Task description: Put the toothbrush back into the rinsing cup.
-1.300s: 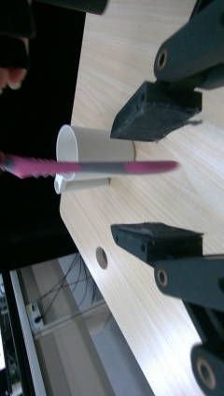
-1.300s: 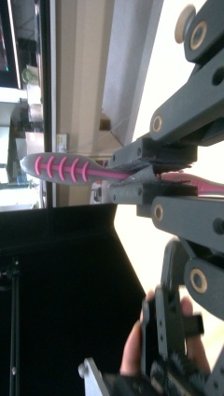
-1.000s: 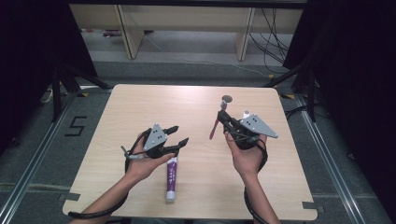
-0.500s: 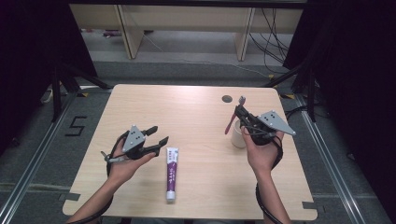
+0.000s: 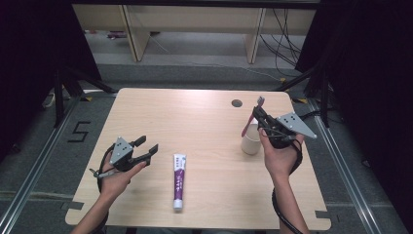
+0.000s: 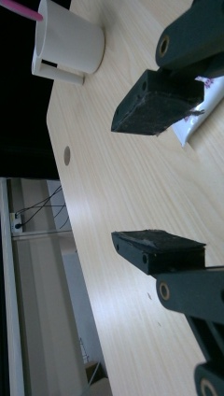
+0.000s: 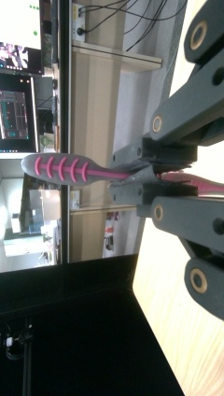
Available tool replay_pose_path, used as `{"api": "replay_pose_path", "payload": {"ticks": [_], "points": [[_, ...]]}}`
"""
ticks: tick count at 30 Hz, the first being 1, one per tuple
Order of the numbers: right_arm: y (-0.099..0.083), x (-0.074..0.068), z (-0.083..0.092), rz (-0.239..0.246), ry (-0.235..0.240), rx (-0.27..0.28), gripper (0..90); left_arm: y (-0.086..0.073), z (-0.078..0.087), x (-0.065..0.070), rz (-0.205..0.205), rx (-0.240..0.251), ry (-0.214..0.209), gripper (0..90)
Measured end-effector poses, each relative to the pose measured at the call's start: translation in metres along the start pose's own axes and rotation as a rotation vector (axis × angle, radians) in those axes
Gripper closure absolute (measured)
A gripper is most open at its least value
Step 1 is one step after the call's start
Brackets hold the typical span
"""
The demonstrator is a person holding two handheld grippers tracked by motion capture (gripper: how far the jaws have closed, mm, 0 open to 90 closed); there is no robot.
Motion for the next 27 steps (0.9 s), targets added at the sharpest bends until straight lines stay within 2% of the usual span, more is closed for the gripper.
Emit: {"api": "replay_pose_path", "payload": {"ticks": [5,6,7,10,11,14,15,16,20,21,22,23,27], "points": [[0.003,0.003,0.0,-0.001,-0.004,0.02,84.0,-0.01,0.001,-0.001,0.019,-0.014,0.014,39.7],[0.003,0.003,0.0,-0.003,-0.007,0.02,84.0,-0.01,0.0,-0.001,0.021,0.002,0.012,39.6],[0.004,0.004,0.0,0.004,-0.012,0.021,84.0,-0.011,0.001,-0.001,0.02,-0.013,0.017,39.5],[0.005,0.006,0.002,-0.002,-0.02,0.018,84.0,-0.014,0.001,-0.002,0.022,-0.006,0.021,39.1],[0.005,0.007,0.001,0.003,-0.023,0.024,83.9,-0.016,0.0,-0.002,0.027,0.01,0.022,38.8],[0.008,0.009,0.002,-0.002,-0.033,0.026,83.9,-0.019,0.0,-0.002,0.027,0.0,0.03,38.4],[0.008,0.01,0.001,-0.004,-0.028,0.046,83.9,-0.02,-0.001,-0.003,0.03,0.013,0.029,38.4],[0.009,0.01,0.003,-0.001,-0.035,0.03,83.9,-0.021,0.0,-0.003,0.031,0.002,0.035,38.3],[0.011,0.013,0.001,-0.002,-0.036,0.039,84.0,-0.025,-0.002,-0.005,0.035,0.017,0.04,38.1],[0.012,0.014,0.001,-0.001,-0.04,0.041,84.0,-0.026,-0.001,-0.005,0.035,0.0,0.046,38.0],[0.012,0.014,0.001,-0.012,-0.042,0.044,83.9,-0.026,-0.001,-0.005,0.036,0.005,0.046,37.9],[0.013,0.015,0.0,-0.001,-0.044,0.049,84.0,-0.027,-0.001,-0.005,0.038,0.003,0.048,37.8],[0.015,0.016,0.0,-0.005,-0.05,0.045,83.9,-0.028,-0.001,-0.006,0.039,0.01,0.053,37.7]]}}
Point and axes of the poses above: each handheld gripper's, and its own axes: z roughly backward along the jaws, y roughly out of its top, x roughly to its right, the point moved 3 cm from there along -z, roughly forward along the jaws, and after that the axes turned 13 degrees about -z, right-handed, at the moved point
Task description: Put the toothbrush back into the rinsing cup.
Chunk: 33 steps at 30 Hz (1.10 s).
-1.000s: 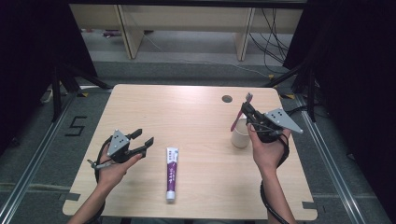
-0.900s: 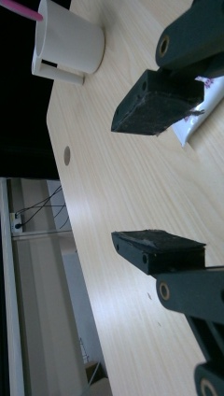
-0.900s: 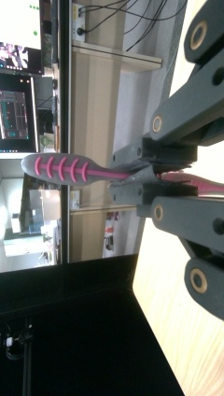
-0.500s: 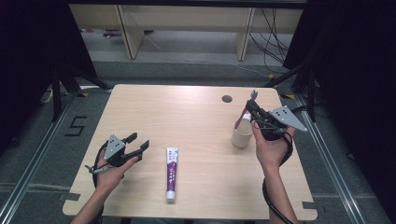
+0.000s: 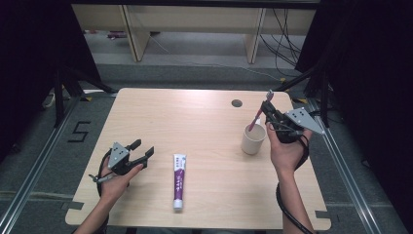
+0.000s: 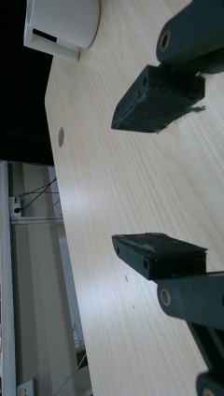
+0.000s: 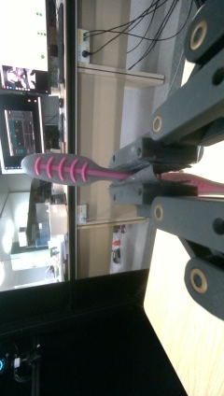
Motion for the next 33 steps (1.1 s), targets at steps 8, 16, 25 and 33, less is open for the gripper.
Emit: {"api": "replay_pose_path", "payload": {"ticks": [8,16,25,33], "points": [[0.005,0.003,-0.001,0.007,-0.01,0.011,83.9,-0.002,-0.001,0.001,-0.004,0.006,-0.001,37.5],[0.008,0.007,-0.004,0.009,-0.027,0.019,84.0,-0.006,-0.004,0.0,-0.001,0.016,-0.001,37.1],[0.01,0.011,-0.007,0.019,-0.051,0.014,83.9,-0.007,-0.003,-0.001,0.002,0.001,0.006,37.0],[0.012,0.013,-0.013,0.036,-0.064,0.021,83.9,-0.009,-0.005,-0.001,0.002,0.015,0.003,37.0]]}}
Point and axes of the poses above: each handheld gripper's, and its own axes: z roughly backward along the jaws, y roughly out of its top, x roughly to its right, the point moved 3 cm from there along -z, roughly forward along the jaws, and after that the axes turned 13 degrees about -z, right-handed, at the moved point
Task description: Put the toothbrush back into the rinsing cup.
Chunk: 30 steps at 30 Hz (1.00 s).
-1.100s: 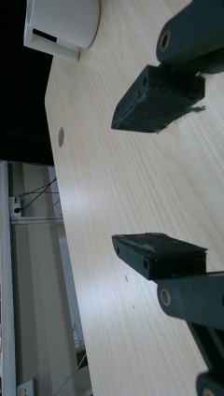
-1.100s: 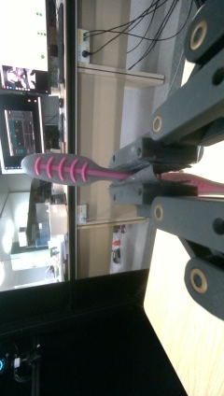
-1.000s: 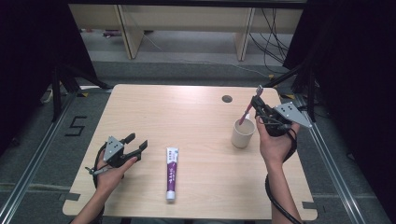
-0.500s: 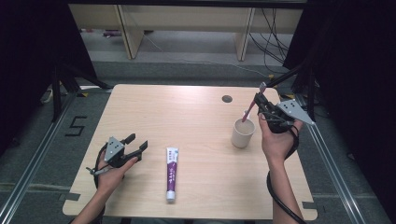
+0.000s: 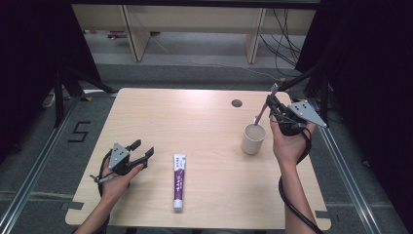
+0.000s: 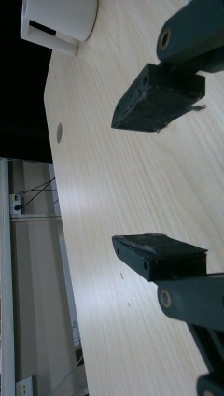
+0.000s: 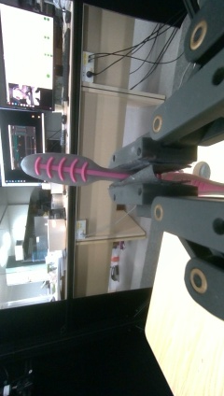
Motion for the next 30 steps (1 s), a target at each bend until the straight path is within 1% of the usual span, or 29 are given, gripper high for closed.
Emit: {"api": "replay_pose_path", "payload": {"ticks": [1,2,3,4,6,7,8,9,10,11,12,13,15,16,17,19,20,21,23,25,30], "points": [[0.0,0.0,-0.001,-0.004,0.009,-0.004,83.9,0.0,0.001,0.0,0.0,-0.011,0.002,37.0],[0.0,0.0,-0.001,-0.001,-0.003,-0.007,83.9,-0.001,0.001,0.0,0.002,-0.021,0.004,37.0],[0.001,0.001,-0.002,0.013,0.001,-0.007,83.9,-0.001,0.001,0.0,0.001,-0.022,0.003,37.0],[0.001,0.001,-0.003,0.016,-0.004,0.002,83.9,-0.001,0.001,0.0,0.001,-0.023,0.003,37.0],[0.001,0.001,-0.005,0.016,0.001,-0.001,83.9,-0.002,0.001,0.0,0.001,-0.025,0.004,37.0],[0.001,0.001,-0.005,0.011,-0.005,-0.013,83.9,-0.002,0.001,0.0,0.002,-0.026,0.004,37.0],[0.002,0.002,-0.007,0.022,-0.005,-0.001,83.9,-0.002,0.0,0.0,0.002,-0.016,0.002,36.9],[0.002,0.002,-0.007,0.031,-0.011,-0.008,83.9,-0.002,-0.001,0.0,-0.005,-0.008,0.001,37.0],[0.002,0.002,-0.009,0.023,-0.011,0.003,83.9,-0.003,-0.001,0.0,-0.001,-0.019,0.001,37.0],[0.003,0.003,-0.009,0.024,-0.017,-0.004,83.9,-0.003,0.0,0.0,-0.001,-0.029,0.003,37.0],[0.003,0.002,-0.01,0.015,-0.018,-0.008,83.9,-0.003,0.0,0.001,-0.002,-0.028,0.002,37.0],[0.004,0.003,-0.012,0.023,-0.012,0.002,83.9,-0.003,0.0,0.001,-0.002,-0.029,0.001,37.0],[0.005,0.004,-0.013,0.028,-0.021,-0.011,83.9,-0.003,-0.001,0.001,-0.001,-0.03,0.001,37.0],[0.005,0.003,-0.015,0.025,-0.021,0.0,83.9,-0.003,-0.001,0.001,-0.001,-0.029,0.003,37.0],[0.006,0.005,-0.017,0.045,-0.022,0.0,83.9,-0.004,-0.001,0.001,0.0,-0.025,0.002,37.0],[0.007,0.004,-0.019,0.035,-0.025,-0.006,83.9,-0.004,-0.002,0.001,0.001,-0.021,0.001,37.0],[0.008,0.004,-0.02,0.038,-0.026,0.002,83.9,-0.004,-0.002,0.001,0.001,-0.018,-0.002,36.9],[0.008,0.004,-0.021,0.029,-0.03,0.004,83.9,-0.004,-0.002,0.001,0.0,-0.015,-0.004,37.0],[0.009,0.005,-0.024,0.045,-0.035,0.002,83.9,-0.004,-0.002,0.002,0.003,-0.016,-0.005,37.0],[0.01,0.005,-0.027,0.045,-0.031,-0.006,83.9,-0.004,-0.002,0.002,0.0,-0.015,-0.007,37.0],[0.009,0.006,-0.033,0.04,-0.044,-0.003,83.9,-0.004,-0.002,0.001,-0.002,-0.015,-0.007,37.0]]}}
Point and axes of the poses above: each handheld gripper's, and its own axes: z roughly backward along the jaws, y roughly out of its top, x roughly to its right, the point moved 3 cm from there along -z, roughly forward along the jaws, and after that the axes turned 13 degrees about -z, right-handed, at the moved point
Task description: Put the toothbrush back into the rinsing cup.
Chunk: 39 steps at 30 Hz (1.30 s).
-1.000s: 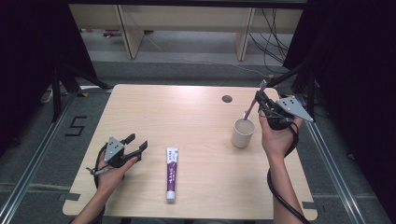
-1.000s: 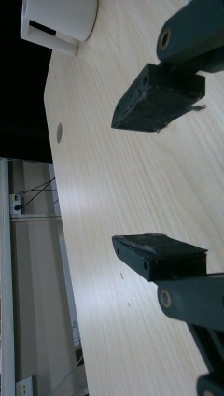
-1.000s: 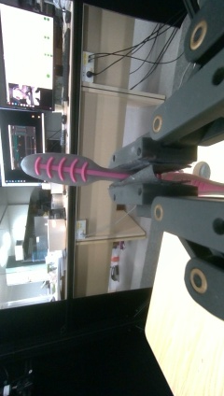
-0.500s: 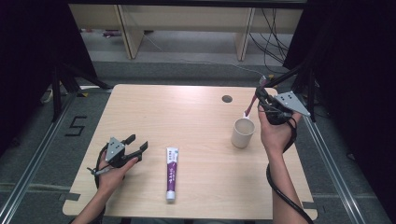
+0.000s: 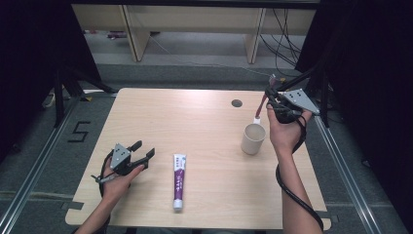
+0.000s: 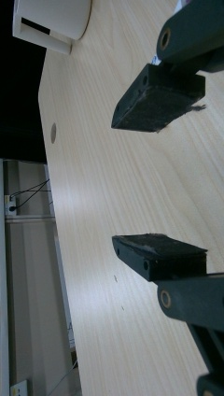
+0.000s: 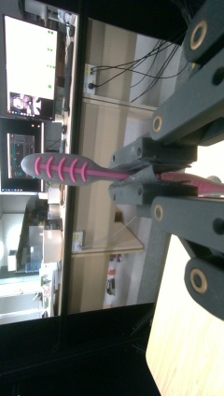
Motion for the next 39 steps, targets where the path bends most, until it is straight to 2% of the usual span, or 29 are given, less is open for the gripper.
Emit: {"api": "replay_pose_path", "payload": {"ticks": [1,5,7,9,10,13,16,18,19,24,26,27,39], "points": [[0.0,0.001,-0.001,0.012,0.002,0.0,83.9,0.0,0.0,0.0,0.0,0.0,0.0,37.0],[-0.001,0.001,-0.005,-0.006,-0.01,-0.011,83.9,0.0,0.0,0.0,-0.001,0.001,0.0,37.0],[-0.001,0.003,-0.007,0.009,-0.013,-0.005,83.9,0.0,0.0,0.0,-0.004,0.005,0.0,37.0],[-0.002,0.004,-0.009,-0.001,-0.02,-0.013,83.9,0.0,0.0,0.0,-0.003,0.004,0.0,37.0],[-0.002,0.004,-0.01,-0.009,-0.006,-0.011,83.9,0.0,0.0,0.0,0.002,0.001,0.0,37.0],[-0.002,0.006,-0.012,0.002,-0.02,-0.009,83.9,0.0,0.0,0.001,-0.002,-0.009,0.002,37.0],[-0.003,0.007,-0.014,-0.013,-0.024,-0.015,83.9,0.0,0.001,0.001,-0.004,-0.015,0.004,37.0],[-0.004,0.009,-0.015,0.009,-0.032,-0.014,83.9,0.0,0.001,0.001,-0.002,-0.015,0.005,37.0],[-0.005,0.008,-0.015,-0.008,-0.031,-0.019,83.9,0.0,0.001,0.001,-0.001,-0.016,0.006,37.0],[-0.007,0.01,-0.018,-0.003,-0.038,-0.028,83.9,0.0,0.001,0.001,-0.002,-0.017,0.006,37.0],[-0.009,0.01,-0.019,-0.016,-0.029,-0.031,83.9,0.0,0.001,0.001,-0.003,-0.016,0.005,37.0],[-0.009,0.011,-0.018,-0.015,-0.041,-0.033,83.9,0.0,0.001,0.001,-0.002,-0.016,0.005,37.0],[-0.013,0.014,-0.022,-0.011,-0.048,-0.038,83.9,0.001,0.001,0.002,-0.001,-0.016,0.003,37.0]]}}
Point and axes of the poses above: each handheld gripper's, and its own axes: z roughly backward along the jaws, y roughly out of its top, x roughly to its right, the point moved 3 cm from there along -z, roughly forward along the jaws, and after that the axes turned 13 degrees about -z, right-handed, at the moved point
